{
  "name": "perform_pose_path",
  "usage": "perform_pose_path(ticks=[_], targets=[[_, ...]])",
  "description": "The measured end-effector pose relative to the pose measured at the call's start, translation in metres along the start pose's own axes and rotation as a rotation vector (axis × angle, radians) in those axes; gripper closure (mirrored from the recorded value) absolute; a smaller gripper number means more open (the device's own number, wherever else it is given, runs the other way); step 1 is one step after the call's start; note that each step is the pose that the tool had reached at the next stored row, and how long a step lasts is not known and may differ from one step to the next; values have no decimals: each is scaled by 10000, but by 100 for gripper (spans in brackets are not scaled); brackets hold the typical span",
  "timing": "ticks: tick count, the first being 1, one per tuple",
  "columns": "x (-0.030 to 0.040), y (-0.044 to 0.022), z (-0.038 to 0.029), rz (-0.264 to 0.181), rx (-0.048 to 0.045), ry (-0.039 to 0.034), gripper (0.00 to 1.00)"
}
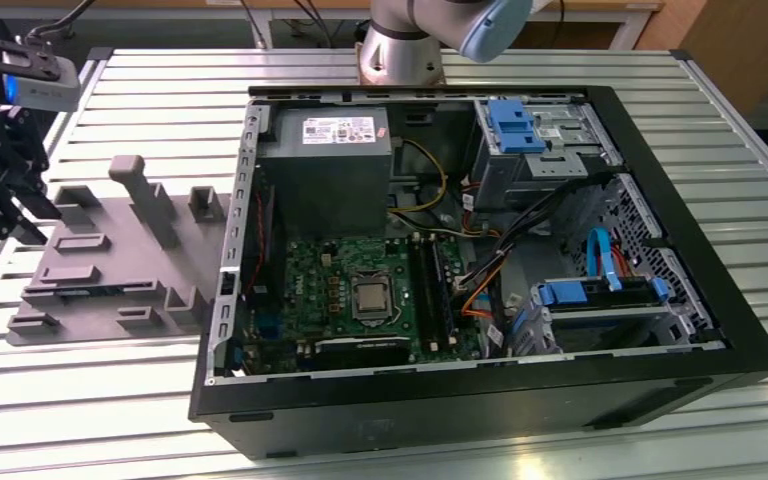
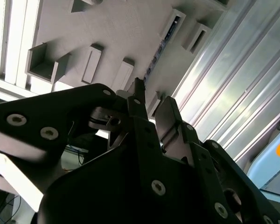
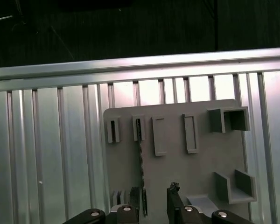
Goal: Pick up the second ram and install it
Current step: 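Pick up the second ram and move it above second insertion slot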
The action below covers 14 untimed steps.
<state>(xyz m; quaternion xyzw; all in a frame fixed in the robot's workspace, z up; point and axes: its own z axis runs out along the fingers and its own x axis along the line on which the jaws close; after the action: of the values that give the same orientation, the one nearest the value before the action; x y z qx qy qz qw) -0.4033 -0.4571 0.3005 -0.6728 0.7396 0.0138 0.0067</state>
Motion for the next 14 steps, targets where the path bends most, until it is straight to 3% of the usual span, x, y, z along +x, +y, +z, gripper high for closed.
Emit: perform_pose_path(ticks=[14], targets=[[2, 1, 20, -1, 21, -4, 64]])
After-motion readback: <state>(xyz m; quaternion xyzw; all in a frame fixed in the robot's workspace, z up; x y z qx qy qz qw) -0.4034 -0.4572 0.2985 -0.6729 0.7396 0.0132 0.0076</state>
